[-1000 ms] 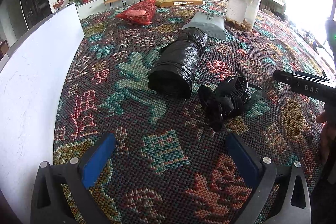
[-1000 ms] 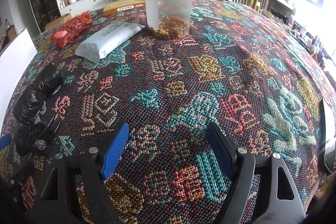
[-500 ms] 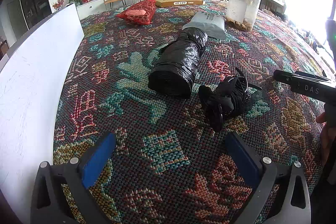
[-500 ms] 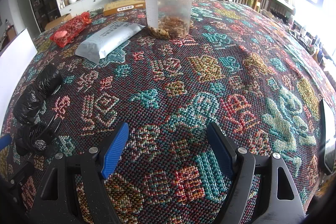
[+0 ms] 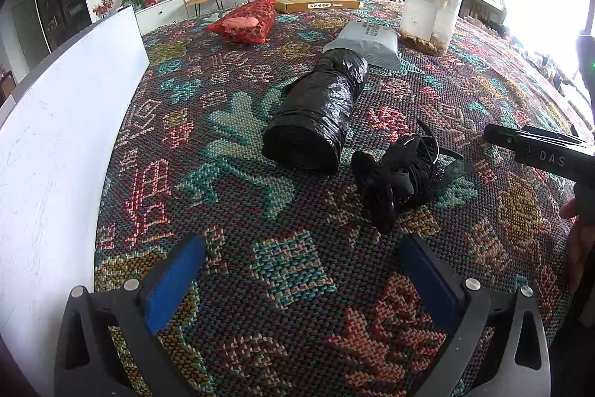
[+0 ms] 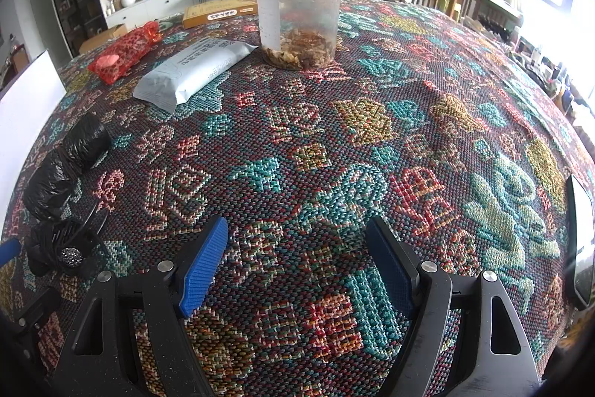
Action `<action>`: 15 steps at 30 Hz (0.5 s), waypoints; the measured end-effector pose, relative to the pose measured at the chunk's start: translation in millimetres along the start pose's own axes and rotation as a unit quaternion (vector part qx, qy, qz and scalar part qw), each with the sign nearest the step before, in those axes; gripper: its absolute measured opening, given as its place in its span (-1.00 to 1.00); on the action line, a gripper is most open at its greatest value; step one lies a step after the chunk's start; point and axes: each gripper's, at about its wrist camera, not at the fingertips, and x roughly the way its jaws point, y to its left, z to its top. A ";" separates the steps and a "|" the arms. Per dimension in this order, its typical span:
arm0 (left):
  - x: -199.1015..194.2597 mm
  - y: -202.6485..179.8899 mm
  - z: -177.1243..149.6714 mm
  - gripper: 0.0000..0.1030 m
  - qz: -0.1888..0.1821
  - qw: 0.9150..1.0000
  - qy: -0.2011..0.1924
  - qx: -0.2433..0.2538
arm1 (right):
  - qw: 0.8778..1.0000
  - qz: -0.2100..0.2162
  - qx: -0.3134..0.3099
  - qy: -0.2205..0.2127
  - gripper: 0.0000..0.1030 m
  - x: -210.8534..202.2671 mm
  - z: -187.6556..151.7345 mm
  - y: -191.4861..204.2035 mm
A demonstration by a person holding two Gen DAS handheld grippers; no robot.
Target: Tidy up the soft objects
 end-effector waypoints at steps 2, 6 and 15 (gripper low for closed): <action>-0.1 -0.1 0.0 1.00 0.000 1.000 0.000 0.000 | 1.000 0.000 0.000 0.000 0.54 -0.1 -0.1 0.1; -0.2 0.1 -0.1 1.00 0.000 1.000 0.000 0.000 | 1.000 0.000 0.000 0.000 0.54 0.2 0.2 -0.1; -4.0 8.0 -4.0 1.00 -0.009 1.000 0.025 0.013 | 1.000 0.022 0.008 -0.001 0.56 -5.2 -0.2 -2.0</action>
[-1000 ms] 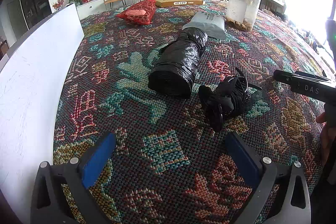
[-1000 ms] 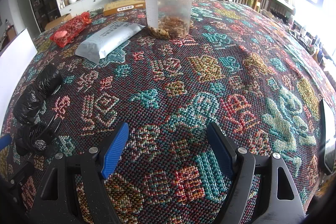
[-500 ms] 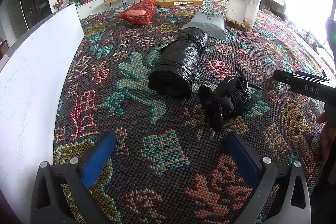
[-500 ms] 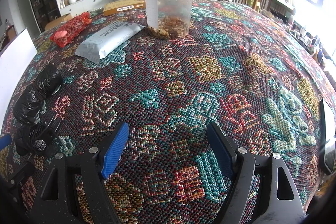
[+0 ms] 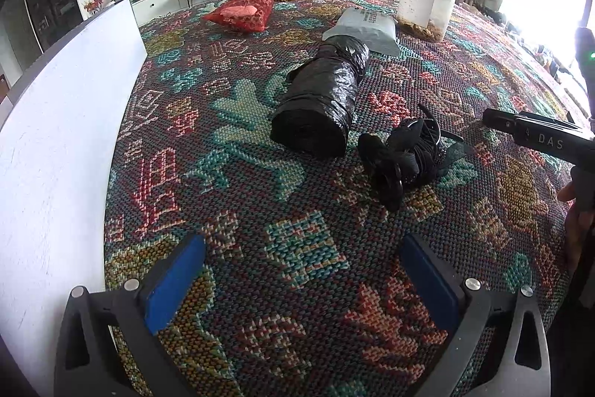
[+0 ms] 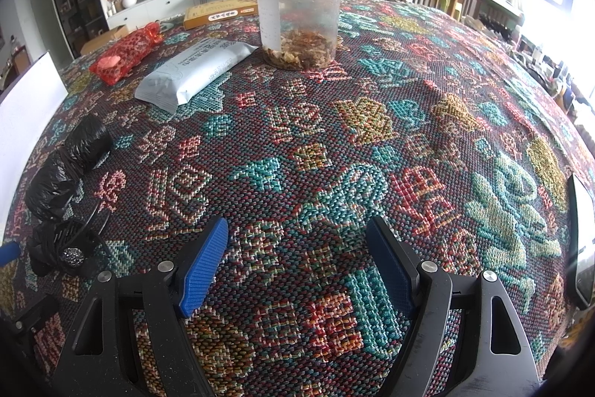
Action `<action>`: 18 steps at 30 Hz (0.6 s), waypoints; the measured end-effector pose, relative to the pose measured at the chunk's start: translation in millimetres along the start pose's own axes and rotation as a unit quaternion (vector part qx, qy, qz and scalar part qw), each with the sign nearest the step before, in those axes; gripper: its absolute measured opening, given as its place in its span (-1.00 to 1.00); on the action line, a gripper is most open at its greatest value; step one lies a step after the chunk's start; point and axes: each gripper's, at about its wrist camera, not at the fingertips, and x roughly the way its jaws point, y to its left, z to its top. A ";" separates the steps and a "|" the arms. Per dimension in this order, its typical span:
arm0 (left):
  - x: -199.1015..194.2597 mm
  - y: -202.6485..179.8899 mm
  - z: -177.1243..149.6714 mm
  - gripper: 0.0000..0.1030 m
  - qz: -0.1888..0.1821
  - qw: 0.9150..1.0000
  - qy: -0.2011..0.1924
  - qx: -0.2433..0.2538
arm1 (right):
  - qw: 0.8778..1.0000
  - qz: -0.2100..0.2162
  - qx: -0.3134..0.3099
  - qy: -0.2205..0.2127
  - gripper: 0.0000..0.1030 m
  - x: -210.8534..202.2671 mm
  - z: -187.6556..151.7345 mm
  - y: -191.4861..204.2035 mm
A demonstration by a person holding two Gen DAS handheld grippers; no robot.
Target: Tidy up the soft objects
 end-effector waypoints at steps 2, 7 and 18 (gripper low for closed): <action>-2.6 0.8 -5.2 1.00 -0.002 1.000 -0.013 0.004 | 0.996 0.088 0.019 -0.012 0.57 -10.7 0.1 0.7; -4.3 0.7 -7.6 1.00 -0.002 1.000 -0.021 0.004 | 0.971 0.229 -0.053 -0.035 0.56 -35.5 5.2 52.3; -3.4 1.2 -7.1 1.00 -0.003 1.000 -0.021 0.003 | 0.951 0.212 -0.210 0.082 0.50 -7.1 17.0 100.8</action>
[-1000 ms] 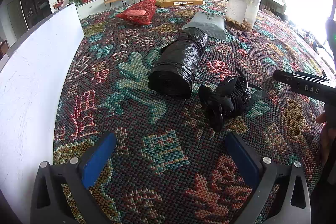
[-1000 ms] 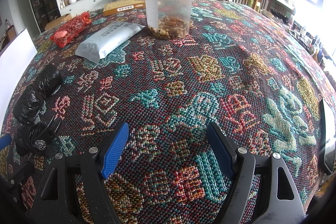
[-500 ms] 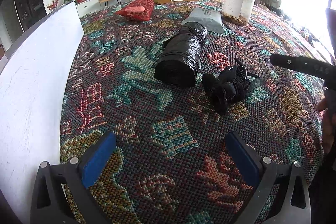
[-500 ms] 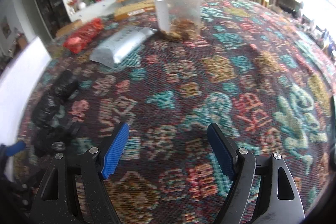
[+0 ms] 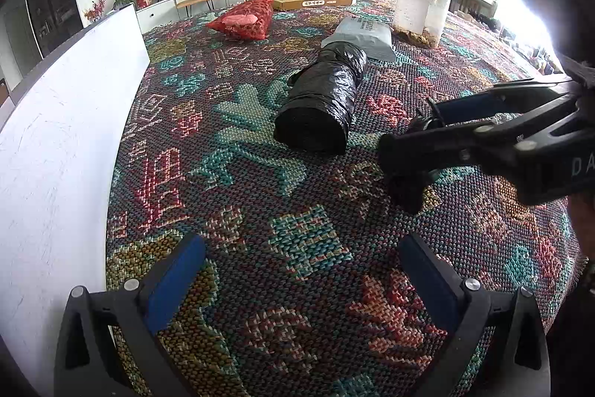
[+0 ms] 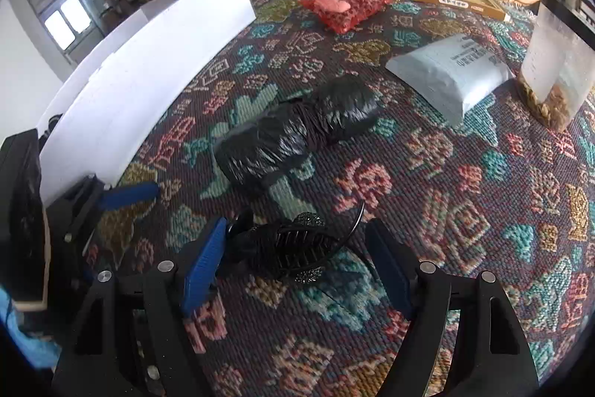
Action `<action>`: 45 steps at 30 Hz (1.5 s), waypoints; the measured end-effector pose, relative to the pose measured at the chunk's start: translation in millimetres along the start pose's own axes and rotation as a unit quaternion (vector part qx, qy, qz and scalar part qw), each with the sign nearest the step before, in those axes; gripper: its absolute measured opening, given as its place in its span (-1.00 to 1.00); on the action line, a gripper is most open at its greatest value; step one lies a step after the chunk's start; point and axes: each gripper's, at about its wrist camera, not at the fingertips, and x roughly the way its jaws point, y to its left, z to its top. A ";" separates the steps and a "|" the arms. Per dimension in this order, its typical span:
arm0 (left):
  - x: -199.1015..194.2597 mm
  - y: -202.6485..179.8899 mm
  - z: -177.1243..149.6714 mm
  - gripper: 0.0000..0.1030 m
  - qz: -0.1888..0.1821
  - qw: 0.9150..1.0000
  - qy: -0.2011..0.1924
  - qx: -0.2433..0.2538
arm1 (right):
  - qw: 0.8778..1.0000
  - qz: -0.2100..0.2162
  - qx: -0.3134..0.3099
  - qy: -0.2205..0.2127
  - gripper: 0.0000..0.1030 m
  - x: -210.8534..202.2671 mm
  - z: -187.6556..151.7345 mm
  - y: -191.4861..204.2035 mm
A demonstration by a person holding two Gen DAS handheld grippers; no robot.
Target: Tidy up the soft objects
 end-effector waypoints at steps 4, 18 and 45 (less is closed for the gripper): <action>-0.9 0.2 -0.7 1.00 0.000 1.000 0.000 0.000 | 0.987 -0.151 0.041 -0.022 0.50 -33.6 -12.6 -71.7; -0.9 0.2 -0.6 1.00 0.000 1.000 0.000 0.000 | 0.968 -0.137 0.207 -0.017 0.53 -59.9 -62.6 -135.4; -0.9 0.2 -0.3 1.00 0.001 1.000 0.008 -0.003 | 0.923 -0.256 0.282 -0.055 0.57 -52.7 -84.1 -127.9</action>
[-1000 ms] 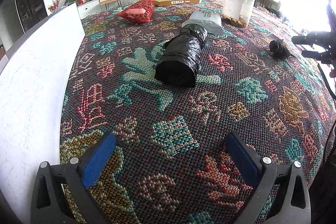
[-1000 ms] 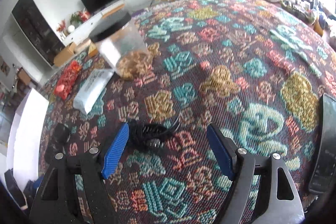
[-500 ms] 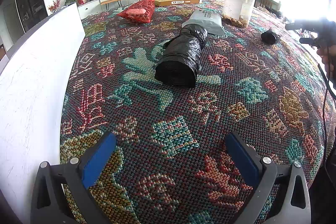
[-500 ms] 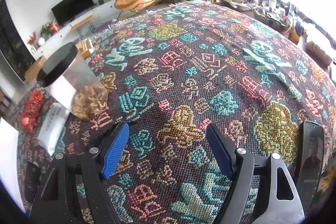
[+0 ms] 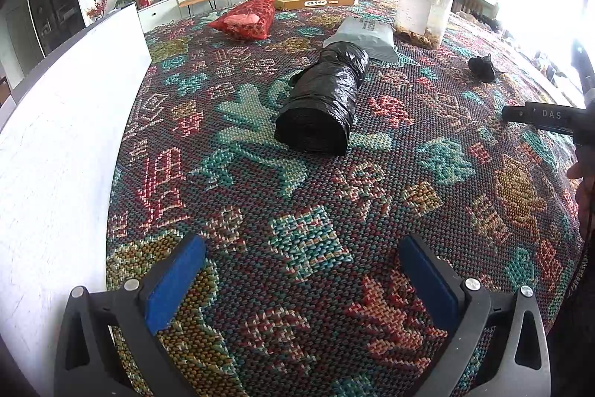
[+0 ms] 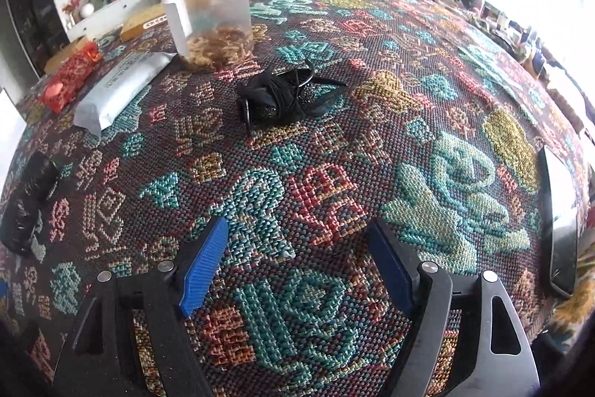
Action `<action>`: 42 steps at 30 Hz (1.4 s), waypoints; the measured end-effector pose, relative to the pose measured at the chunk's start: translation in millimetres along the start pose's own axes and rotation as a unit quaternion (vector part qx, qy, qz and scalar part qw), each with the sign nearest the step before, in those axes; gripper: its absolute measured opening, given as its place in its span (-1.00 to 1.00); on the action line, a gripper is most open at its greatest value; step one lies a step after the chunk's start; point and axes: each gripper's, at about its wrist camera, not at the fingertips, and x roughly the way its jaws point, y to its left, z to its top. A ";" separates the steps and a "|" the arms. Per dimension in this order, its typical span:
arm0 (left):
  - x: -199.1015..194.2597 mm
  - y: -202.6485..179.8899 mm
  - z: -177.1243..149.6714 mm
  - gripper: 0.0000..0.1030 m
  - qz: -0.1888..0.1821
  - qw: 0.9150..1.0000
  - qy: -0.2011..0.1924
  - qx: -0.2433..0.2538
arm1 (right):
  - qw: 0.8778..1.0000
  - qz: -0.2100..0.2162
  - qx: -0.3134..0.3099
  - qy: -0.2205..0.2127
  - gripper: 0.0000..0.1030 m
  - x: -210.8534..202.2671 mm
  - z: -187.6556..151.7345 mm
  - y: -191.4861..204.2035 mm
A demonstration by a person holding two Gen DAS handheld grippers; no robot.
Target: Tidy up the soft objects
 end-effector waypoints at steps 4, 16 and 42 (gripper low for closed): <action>8.9 -4.2 32.8 0.98 -0.030 0.997 0.060 -0.027 | 1.000 -0.006 -0.003 -0.002 0.59 -2.4 -1.3 2.2; 59.7 -26.8 115.0 -0.12 0.015 0.996 0.080 0.032 | 0.996 0.051 0.068 -0.023 0.59 -6.8 16.3 -40.1; 32.7 -5.9 75.1 -0.25 -0.037 0.997 0.016 -0.068 | 0.992 0.090 -0.047 0.072 0.20 50.6 88.4 3.6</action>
